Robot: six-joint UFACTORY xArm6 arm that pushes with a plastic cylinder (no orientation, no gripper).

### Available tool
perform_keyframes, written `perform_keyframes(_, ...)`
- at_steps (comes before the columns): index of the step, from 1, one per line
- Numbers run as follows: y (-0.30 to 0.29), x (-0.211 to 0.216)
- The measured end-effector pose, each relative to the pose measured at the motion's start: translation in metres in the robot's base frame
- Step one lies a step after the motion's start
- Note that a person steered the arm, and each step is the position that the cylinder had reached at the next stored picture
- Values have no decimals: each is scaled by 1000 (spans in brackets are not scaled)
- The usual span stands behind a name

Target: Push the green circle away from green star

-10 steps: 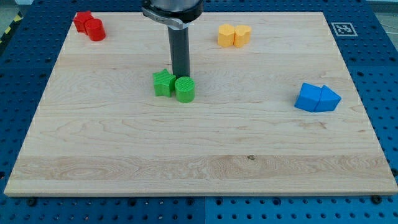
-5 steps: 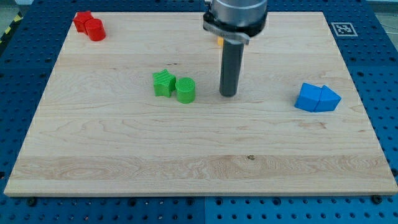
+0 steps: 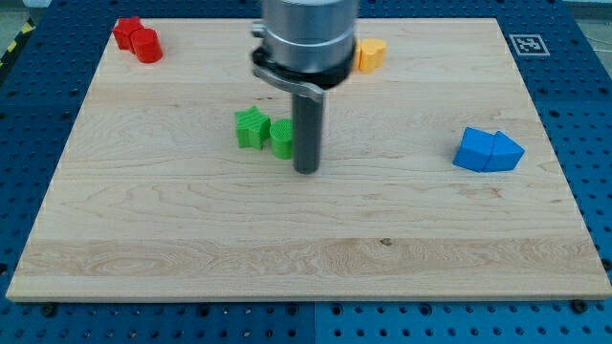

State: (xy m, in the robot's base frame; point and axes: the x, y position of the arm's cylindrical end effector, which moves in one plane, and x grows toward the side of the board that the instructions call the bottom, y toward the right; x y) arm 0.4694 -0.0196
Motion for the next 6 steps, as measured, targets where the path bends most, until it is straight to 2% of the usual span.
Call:
perform_keyframes(4, -137, -63)
perform_keyframes(5, -168, -63)
perform_keyframes(6, -175, -45)
